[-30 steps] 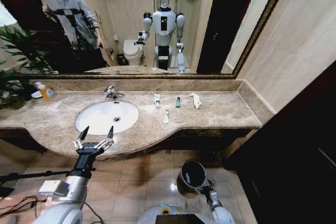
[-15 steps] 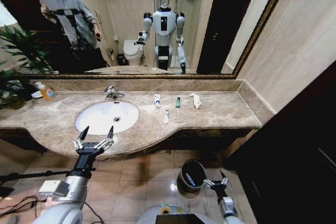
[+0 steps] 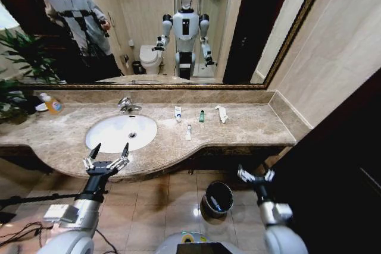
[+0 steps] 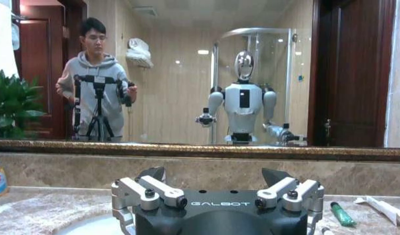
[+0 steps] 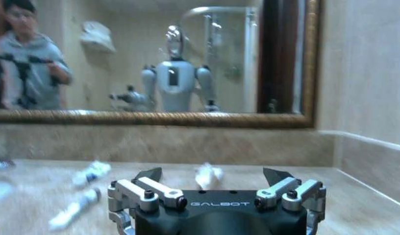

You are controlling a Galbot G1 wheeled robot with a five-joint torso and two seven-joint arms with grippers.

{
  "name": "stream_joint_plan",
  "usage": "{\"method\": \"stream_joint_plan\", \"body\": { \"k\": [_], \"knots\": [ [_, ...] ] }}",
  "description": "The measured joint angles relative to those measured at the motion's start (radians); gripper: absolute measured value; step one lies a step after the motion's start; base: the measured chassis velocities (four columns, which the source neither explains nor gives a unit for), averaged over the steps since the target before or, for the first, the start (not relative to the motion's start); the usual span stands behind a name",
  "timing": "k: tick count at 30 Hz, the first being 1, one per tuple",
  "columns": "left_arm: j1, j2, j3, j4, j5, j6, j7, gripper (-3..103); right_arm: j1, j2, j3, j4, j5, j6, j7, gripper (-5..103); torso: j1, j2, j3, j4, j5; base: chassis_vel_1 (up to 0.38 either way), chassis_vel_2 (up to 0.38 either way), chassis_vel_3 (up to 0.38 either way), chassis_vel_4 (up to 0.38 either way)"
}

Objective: Pick up the trash from the sink and place it in the trash bin.

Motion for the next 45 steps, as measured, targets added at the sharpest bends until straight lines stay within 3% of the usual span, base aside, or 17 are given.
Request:
{"method": "stream_joint_plan", "body": {
  "k": [1, 2, 5, 7, 9, 14, 19, 25, 30, 36, 37, 39, 41, 45],
  "knots": [
    [0.000, 0.000, 0.000, 0.000, 0.000, 0.000, 0.000, 100, 0.098, -0.055, -0.020, -0.026, 0.033, -0.047, 0.005, 100, 0.000, 0.000, 0.000, 0.0001, 0.0000, 0.000, 0.000, 0.000, 0.000],
    [0.000, 0.000, 0.000, 0.000, 0.000, 0.000, 0.000, 100, 0.098, -0.055, -0.020, -0.026, 0.033, -0.047, 0.005, 100, 0.000, 0.000, 0.000, 0.0001, 0.0000, 0.000, 0.000, 0.000, 0.000],
    [0.000, 0.000, 0.000, 0.000, 0.000, 0.000, 0.000, 100, 0.298, -0.150, -0.076, -0.131, 0.089, -0.118, 0.013, 100, 0.000, 0.000, 0.000, 0.0002, 0.0002, 0.000, 0.000, 0.000, 0.000],
    [0.000, 0.000, 0.000, 0.000, 0.000, 0.000, 0.000, 100, 0.344, -0.167, -0.093, -0.162, 0.101, -0.130, 0.015, 100, 0.000, 0.000, 0.000, -0.0002, 0.0000, 0.000, 0.000, 0.000, 0.000],
    [0.000, 0.000, 0.000, 0.000, 0.000, 0.000, 0.000, 100, 0.499, -0.203, -0.159, -0.291, 0.118, -0.149, 0.020, 100, 0.000, 0.000, 0.000, 0.0004, 0.0003, 0.000, 0.000, 0.000, 0.000],
    [0.000, 0.000, 0.000, 0.000, 0.000, 0.000, 0.000, 100, 0.684, -0.206, -0.265, -0.477, 0.154, -0.190, 0.031, 100, 0.000, 0.000, 0.000, 0.0000, 0.0003, 0.000, 0.000, 0.000, 0.000],
    [0.000, 0.000, 0.000, 0.000, 0.000, 0.000, 0.000, 100, 0.851, -0.160, -0.344, -0.664, 0.100, -0.190, 0.039, 100, 0.000, 0.000, 0.000, 0.0002, -0.0001, 0.000, 0.000, 0.000, 0.000],
    [0.000, 0.000, 0.000, 0.000, 0.000, 0.000, 0.000, 100, 0.909, -0.130, -0.357, -0.767, 0.085, -0.184, 0.048, 101, 0.000, 0.000, 0.000, 0.0003, -0.0002, 0.000, 0.000, 0.000, 0.000],
    [0.000, 0.000, 0.000, 0.000, 0.000, 0.000, 0.000, 100, 0.906, -0.132, -0.320, -0.802, 0.084, -0.174, 0.052, 95, 0.000, 0.000, 0.000, 0.0000, -0.0002, 0.000, 0.000, 0.000, 0.000],
    [0.000, 0.000, 0.000, 0.000, 0.000, 0.000, 0.000, 100, 0.903, -0.136, -0.293, -0.830, 0.096, -0.169, 0.050, 81, 0.000, 0.000, 0.000, -0.0001, 0.0000, 0.000, 0.000, 0.000, 0.000],
    [0.000, 0.000, 0.000, 0.000, 0.000, 0.000, 0.000, 100, 0.901, -0.136, -0.291, -0.837, 0.106, -0.169, 0.047, 72, 0.000, 0.000, 0.000, 0.0000, 0.0000, 0.000, 0.000, 0.000, 0.000],
    [0.000, 0.000, 0.000, 0.000, 0.000, 0.000, 0.000, 100, 0.900, -0.136, -0.291, -0.838, 0.107, -0.169, 0.046, 72, 0.000, 0.000, 0.000, 0.0000, 0.0000, 0.000, 0.000, 0.000, 0.000],
    [0.000, 0.000, 0.000, 0.000, 0.000, 0.000, 0.000, 100, 0.895, -0.133, -0.288, -0.839, 0.107, -0.169, 0.041, 61, 0.000, 0.000, 0.000, 0.0001, 0.0000, 0.000, 0.000, 0.000, 0.000],
    [0.000, 0.000, 0.000, 0.000, 0.000, 0.000, 0.000, 100, 0.887, -0.132, -0.278, -0.834, 0.107, -0.173, 0.030, 50, 0.000, 0.000, 0.000, 0.0001, 0.0000, 0.000, 0.000, 0.000, 0.000]
  ]
}}
